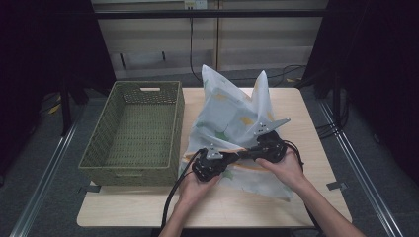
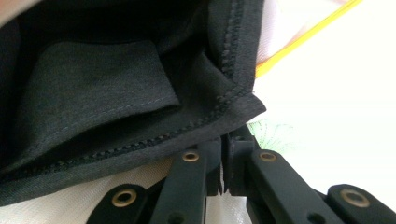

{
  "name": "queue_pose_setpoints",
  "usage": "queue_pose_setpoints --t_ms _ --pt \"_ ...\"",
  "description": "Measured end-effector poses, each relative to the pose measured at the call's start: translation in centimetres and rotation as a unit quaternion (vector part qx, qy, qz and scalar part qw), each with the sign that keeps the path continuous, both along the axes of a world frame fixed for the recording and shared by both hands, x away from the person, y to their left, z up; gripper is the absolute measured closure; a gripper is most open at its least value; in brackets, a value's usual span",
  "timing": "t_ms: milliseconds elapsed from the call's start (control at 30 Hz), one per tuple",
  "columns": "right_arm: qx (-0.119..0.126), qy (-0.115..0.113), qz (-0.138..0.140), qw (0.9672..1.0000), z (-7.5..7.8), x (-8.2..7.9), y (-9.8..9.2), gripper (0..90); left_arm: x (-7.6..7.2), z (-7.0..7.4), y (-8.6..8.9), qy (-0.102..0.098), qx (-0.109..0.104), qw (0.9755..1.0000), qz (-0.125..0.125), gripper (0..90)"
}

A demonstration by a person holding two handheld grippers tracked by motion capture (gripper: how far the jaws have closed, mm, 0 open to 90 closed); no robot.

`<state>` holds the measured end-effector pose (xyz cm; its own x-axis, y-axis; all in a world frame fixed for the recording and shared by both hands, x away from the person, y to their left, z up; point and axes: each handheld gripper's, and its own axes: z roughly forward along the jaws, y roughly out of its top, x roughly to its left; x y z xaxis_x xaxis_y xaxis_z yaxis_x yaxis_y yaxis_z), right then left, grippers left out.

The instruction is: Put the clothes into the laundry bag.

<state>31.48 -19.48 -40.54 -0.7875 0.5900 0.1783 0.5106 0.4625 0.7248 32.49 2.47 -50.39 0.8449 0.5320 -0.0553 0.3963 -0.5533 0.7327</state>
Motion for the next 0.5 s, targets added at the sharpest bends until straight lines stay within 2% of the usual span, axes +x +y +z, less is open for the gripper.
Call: queue_pose_setpoints --t_ms 33,100,267,367,400,433,467,500 --pt "0.000 0.000 -0.001 1.0000 0.0 0.0 0.0 89.0 0.0 0.1 0.0 0.006 0.002 1.0000 -0.002 87.8" --pt "0.000 0.003 -0.001 1.0000 -0.2 0.3 0.0 89.0 -0.3 0.4 0.0 0.017 -0.010 0.9998 -0.010 87.9" --pt "-0.004 0.003 0.000 1.0000 -0.4 0.3 0.0 88.9 -0.9 0.9 0.0 0.006 -0.008 0.9998 -0.014 87.9" --pt "-0.006 0.003 0.002 1.0000 -0.4 0.2 0.1 88.9 -1.7 1.0 -0.3 0.011 -0.009 0.9996 -0.024 88.0" --pt "-0.005 0.003 0.001 1.0000 -0.4 0.2 0.1 88.9 -2.0 1.2 -0.3 0.018 -0.002 0.9994 -0.029 88.0" --pt "-0.006 0.004 0.000 1.0000 -0.4 0.2 0.0 88.9 -2.4 1.2 -0.3 0.014 -0.013 0.9993 -0.032 88.0" --pt "-0.006 0.004 0.000 1.0000 -0.4 0.2 0.0 88.9 -2.7 1.2 -0.4 0.018 -0.027 0.9989 -0.034 88.0" --pt "-0.005 0.004 0.001 1.0000 -0.4 0.1 0.0 88.9 -3.3 1.3 -0.3 0.028 -0.023 0.9985 -0.042 88.0"
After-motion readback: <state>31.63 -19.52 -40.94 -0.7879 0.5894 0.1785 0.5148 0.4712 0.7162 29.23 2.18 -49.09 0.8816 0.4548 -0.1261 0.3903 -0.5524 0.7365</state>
